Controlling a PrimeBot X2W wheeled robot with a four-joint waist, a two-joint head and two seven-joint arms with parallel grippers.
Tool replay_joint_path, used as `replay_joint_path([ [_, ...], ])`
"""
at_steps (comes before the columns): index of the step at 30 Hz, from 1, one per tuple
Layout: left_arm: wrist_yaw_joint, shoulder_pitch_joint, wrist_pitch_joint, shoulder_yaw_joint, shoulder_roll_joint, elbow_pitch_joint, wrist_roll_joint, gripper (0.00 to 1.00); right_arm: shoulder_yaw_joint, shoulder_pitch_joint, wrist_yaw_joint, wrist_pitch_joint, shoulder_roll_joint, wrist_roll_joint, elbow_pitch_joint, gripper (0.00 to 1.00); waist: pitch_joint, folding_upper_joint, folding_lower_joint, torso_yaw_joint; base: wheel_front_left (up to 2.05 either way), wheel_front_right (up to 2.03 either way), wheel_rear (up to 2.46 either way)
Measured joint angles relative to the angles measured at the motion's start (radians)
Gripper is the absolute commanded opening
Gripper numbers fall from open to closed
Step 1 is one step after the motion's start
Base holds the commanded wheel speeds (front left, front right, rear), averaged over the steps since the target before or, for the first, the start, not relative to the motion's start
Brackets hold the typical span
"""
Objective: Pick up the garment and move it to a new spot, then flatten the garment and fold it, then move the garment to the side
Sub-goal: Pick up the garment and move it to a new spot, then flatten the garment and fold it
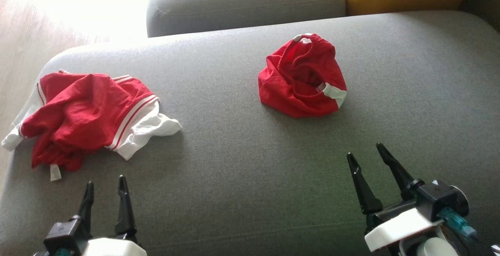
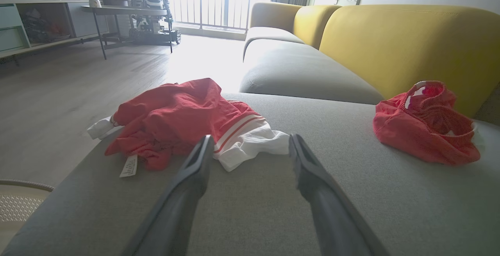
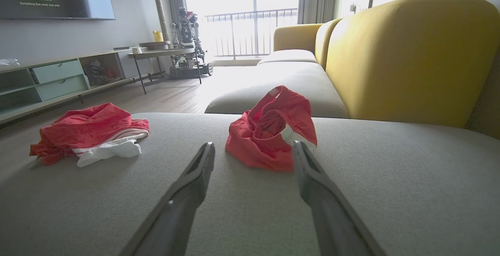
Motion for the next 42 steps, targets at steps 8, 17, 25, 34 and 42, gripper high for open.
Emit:
replay_joint_path([
  [8, 0.001, 0.004, 0.0, -0.008, 0.0, 0.0, 0.01, 1.0, 0.007, 0.0, 0.0, 0.0, 0.0, 0.0, 0.0, 1.0, -0.004, 0.0, 0.0, 0.008, 0.0, 0.0, 0.0],
  [17, 0.001, 0.005, 0.0, -0.024, 0.0, 0.006, -0.011, 1.0, 0.017, 0.0, 0.0, 0.0, 0.0, 0.0, 0.0, 1.0, -0.009, 0.0, 0.0, 0.016, 0.0, 0.0, 0.0],
  [25, 0.001, 0.005, 0.0, -0.024, 0.0, 0.014, -0.011, 1.0, 0.019, 0.0, 0.0, 0.0, 0.0, 0.002, 0.0, 1.0, -0.013, 0.0, 0.0001, 0.019, 0.0, 0.0, 0.0],
  [34, 0.0, 0.004, 0.0, -0.01, 0.0, 0.017, -0.032, 1.0, 0.026, 0.0, 0.0, 0.0, 0.0, 0.003, 0.0, 1.0, -0.013, 0.0, 0.0001, 0.015, 0.0, 0.0, 0.0],
  [42, -0.049, -0.049, 0.0, -0.05, 0.0, 0.025, -0.065, 1.0, 0.025, -0.001, 0.0, 0.0, 0.0, 0.01, -0.01, 1.0, 0.014, 0.0, 0.0001, -0.03, 0.0, 0.0, 0.0],
])
